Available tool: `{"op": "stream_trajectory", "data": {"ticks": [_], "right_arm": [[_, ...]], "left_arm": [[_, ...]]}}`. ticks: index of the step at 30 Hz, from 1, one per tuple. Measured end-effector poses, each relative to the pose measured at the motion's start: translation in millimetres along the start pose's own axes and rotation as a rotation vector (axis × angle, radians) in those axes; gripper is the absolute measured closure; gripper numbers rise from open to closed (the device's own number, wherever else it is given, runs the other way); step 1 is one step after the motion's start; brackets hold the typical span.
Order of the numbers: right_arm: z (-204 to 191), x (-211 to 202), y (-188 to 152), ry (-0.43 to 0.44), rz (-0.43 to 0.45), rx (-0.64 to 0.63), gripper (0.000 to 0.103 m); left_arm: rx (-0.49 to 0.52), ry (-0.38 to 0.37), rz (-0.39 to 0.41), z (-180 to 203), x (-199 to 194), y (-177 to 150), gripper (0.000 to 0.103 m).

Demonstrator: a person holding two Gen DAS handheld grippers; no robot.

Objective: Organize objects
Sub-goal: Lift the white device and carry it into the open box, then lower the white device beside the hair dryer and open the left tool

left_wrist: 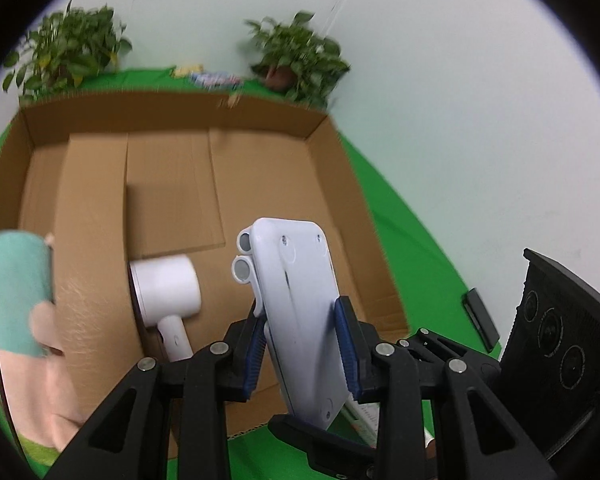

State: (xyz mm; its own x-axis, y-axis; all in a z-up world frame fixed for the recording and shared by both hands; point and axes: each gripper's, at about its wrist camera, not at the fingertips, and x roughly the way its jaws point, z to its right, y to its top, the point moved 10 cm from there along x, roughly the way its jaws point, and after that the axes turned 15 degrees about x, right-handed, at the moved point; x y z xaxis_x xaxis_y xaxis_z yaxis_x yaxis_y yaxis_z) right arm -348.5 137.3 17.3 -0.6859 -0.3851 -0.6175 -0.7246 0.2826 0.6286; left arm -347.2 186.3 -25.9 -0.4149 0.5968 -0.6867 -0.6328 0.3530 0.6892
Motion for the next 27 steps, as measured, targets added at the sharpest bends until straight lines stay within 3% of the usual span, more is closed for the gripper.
{"op": "stream_trajectory", "data": {"ticks": [10,14,17,20,27], "right_arm": [[59.6,74.2,-31.1,0.012,-0.152,0.146,0.037],[63.9,80.4,-51.1,0.006,-0.187,0.173,0.038],[69.3,87.7,-52.1,-0.008,-0.197,0.168,0.038],[77.9,93.0,-49.4,-0.063,-0.191,0.170,0.038],[83.2,104.7,-54.6,-0.127,-0.226,0.147,0.038]], "left_arm": [[-0.039,0.027,-0.163,-20.8,69.1,-45.6,0.071],[-0.043,0.043,-0.200,-23.6,82.2,-53.8,0.071],[-0.046,0.067,-0.221,-27.4,85.3,-56.3,0.065],[-0.018,0.102,-0.261,-29.2,86.9,-59.7,0.067],[0.006,0.171,-0.226,-33.4,60.7,-54.8,0.068]]}}
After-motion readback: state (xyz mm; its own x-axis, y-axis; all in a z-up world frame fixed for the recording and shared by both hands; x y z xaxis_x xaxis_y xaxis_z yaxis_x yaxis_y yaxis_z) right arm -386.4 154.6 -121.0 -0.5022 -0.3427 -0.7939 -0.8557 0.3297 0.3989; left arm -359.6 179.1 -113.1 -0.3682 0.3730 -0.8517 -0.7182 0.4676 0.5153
